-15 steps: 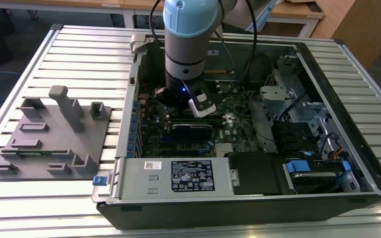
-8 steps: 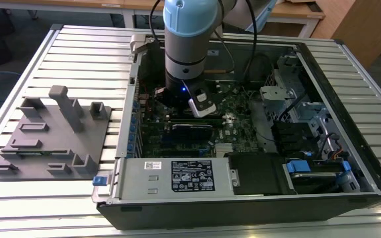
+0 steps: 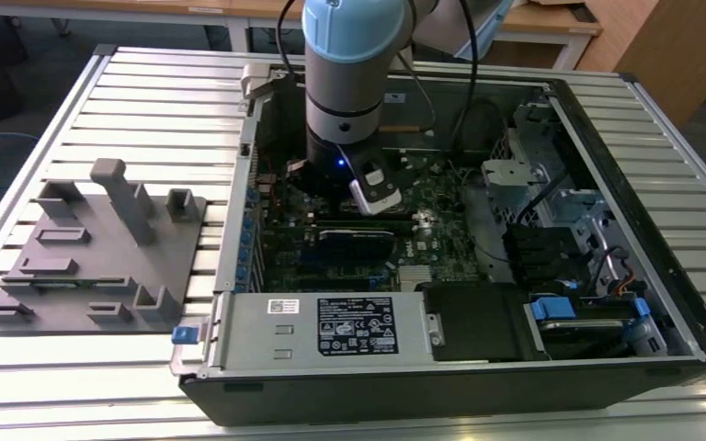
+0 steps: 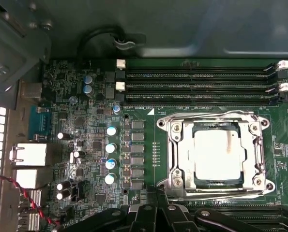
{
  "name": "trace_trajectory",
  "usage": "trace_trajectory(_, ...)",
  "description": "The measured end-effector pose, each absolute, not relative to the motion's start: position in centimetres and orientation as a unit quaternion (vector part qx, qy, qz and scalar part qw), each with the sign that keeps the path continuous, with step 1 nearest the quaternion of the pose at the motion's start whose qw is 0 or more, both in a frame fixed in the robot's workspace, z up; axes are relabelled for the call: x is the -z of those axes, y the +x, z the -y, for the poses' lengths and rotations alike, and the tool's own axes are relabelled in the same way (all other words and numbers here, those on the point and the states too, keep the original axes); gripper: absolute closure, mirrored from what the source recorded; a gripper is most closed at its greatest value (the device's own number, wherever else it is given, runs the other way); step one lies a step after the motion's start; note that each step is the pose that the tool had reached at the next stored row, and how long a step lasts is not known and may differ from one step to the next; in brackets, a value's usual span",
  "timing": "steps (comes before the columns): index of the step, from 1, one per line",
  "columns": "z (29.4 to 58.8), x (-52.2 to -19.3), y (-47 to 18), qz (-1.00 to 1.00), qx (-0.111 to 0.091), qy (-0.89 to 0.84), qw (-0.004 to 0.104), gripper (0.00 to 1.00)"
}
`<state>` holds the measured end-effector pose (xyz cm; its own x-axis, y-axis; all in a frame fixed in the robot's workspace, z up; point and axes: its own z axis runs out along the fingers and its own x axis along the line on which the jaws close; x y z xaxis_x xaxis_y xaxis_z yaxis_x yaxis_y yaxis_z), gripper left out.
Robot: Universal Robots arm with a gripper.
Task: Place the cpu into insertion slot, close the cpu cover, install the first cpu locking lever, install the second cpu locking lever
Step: 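Install the second cpu locking lever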
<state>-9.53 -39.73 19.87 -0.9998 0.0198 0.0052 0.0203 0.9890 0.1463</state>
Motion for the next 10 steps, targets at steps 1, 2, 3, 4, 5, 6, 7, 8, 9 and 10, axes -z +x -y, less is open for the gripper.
trace_trajectory(1, 39.72, -19.98, -9.53, 0.997, 0.073, -0.01, 0.002, 0.9)
trace_trajectory(2, 39.7, -20.1, -9.53, 0.997, 0.073, -0.01, 0.002, 0.9)
trace_trajectory(3, 39.69, -20.23, -9.53, 0.997, 0.074, -0.01, 0.002, 0.9)
trace_trajectory(4, 39.68, -20.36, -9.53, 0.997, 0.074, -0.01, 0.002, 0.9)
trace_trajectory(5, 39.67, -20.5, -9.53, 0.997, 0.074, -0.011, 0.002, 0.9)
trace_trajectory(6, 39.65, -20.63, -9.53, 0.997, 0.074, -0.011, 0.002, 0.9)
trace_trajectory(7, 39.65, -20.73, -9.53, 0.997, 0.074, -0.011, 0.002, 0.9)
trace_trajectory(8, 39.64, -20.76, -9.52, 0.997, 0.074, -0.012, 0.002, 0.9)
trace_trajectory(9, 39.64, -20.75, -9.48, 0.997, 0.074, -0.012, 0.002, 0.9)
trace_trajectory(10, 39.62, -20.75, -9.4, 0.997, 0.074, -0.012, 0.002, 0.9)
